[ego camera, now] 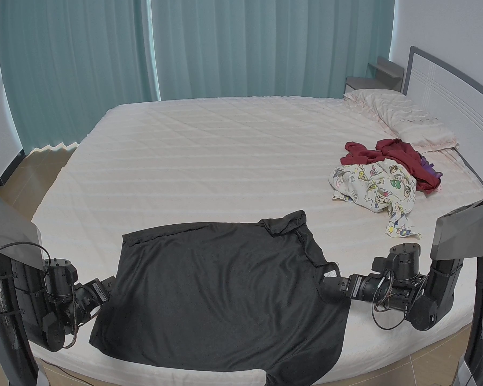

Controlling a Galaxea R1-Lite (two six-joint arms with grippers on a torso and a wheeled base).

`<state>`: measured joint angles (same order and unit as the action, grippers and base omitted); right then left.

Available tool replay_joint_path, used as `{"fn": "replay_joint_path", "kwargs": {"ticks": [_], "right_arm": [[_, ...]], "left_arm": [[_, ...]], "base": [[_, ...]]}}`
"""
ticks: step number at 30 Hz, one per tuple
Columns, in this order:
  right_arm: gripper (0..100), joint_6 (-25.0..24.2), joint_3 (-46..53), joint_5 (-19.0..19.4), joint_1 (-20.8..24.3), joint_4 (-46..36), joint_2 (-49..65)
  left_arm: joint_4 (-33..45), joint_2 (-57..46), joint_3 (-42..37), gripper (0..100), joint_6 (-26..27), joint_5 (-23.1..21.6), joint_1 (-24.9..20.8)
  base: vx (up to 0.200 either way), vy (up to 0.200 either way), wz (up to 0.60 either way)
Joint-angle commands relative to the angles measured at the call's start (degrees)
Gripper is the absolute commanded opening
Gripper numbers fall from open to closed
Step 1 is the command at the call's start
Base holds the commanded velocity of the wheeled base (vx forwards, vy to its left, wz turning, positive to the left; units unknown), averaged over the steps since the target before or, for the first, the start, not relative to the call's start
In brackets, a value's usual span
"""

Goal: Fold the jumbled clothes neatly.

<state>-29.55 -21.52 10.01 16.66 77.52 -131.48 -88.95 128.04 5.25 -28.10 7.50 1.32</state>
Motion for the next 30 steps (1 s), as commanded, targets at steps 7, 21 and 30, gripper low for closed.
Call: {"fn": "replay_joint_path", "kwargs": {"ticks": [7,21,30], "right_arm": [[100,-2.00,-6.26,0.01,0.12,-1.49,-0.71],[100,-11.67,-23.92,-1.22,0.91,-16.96,-1.68],[100,-15.27,-40.97,-5.88,1.00,-26.46,-10.29]], "left_arm": [[-1.05,0.28,0.72,100,-1.08,-0.20,0.27],[-1.05,1.86,1.07,100,-1.34,-0.11,0.18],[-1.05,2.04,0.90,100,-3.01,-0.03,-0.09]], "base": [[0.000,0.200,0.00],[0.000,0.086,0.00],[0.133,-0.133,0.00]]}}
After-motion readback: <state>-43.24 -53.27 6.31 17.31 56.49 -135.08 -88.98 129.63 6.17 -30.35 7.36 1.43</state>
